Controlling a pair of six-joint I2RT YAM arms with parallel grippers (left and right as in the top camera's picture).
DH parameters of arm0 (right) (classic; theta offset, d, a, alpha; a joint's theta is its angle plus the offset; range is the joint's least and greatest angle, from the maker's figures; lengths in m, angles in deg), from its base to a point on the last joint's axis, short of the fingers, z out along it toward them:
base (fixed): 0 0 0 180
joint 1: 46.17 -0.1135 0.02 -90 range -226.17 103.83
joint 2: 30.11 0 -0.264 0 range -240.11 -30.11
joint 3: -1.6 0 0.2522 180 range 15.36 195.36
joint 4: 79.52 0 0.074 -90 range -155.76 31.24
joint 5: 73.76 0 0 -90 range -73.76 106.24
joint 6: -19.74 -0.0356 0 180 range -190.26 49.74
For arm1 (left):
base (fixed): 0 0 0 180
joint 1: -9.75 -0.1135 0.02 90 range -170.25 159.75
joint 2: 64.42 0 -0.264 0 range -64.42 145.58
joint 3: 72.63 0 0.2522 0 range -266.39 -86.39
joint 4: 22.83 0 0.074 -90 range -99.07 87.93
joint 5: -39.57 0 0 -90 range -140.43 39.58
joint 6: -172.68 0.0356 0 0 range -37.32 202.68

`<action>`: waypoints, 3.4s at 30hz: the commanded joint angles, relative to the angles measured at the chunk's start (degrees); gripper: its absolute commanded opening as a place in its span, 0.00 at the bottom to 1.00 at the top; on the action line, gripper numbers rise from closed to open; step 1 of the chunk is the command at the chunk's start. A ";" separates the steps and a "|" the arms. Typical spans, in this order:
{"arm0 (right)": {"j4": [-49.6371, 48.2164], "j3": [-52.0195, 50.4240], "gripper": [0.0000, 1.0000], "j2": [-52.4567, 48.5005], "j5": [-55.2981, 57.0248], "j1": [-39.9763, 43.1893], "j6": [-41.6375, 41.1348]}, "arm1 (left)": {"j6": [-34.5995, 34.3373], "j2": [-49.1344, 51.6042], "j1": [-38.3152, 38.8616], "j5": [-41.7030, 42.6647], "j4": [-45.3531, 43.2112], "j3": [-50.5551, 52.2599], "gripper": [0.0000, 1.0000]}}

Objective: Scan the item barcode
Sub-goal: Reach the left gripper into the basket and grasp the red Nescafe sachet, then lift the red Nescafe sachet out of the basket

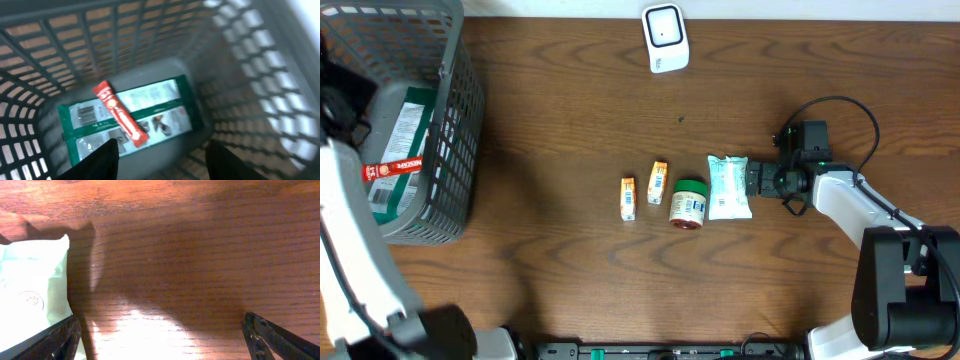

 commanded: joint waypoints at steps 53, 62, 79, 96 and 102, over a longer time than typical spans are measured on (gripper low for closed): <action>0.00 -0.31 0.99 -0.55 -0.11 0.00 0.00 | -2.16 22.73 -5.42 -0.74 -5.01 0.98 0.08; 0.00 -0.31 0.99 -0.55 -1.07 0.00 0.00 | -2.34 0.33 -5.42 6.80 -5.68 1.01 0.07; 4.07 0.72 0.99 5.81 -3.15 2.10 0.11 | 8.72 -8.55 -3.52 82.20 -3.15 1.09 0.07; 9.27 0.72 0.99 13.42 -17.07 2.32 4.50 | 8.15 -1.07 17.00 96.52 -10.29 1.18 0.08; 9.11 1.55 0.99 15.17 -41.99 3.82 8.59 | 7.93 -0.70 22.14 96.52 -12.87 1.18 0.08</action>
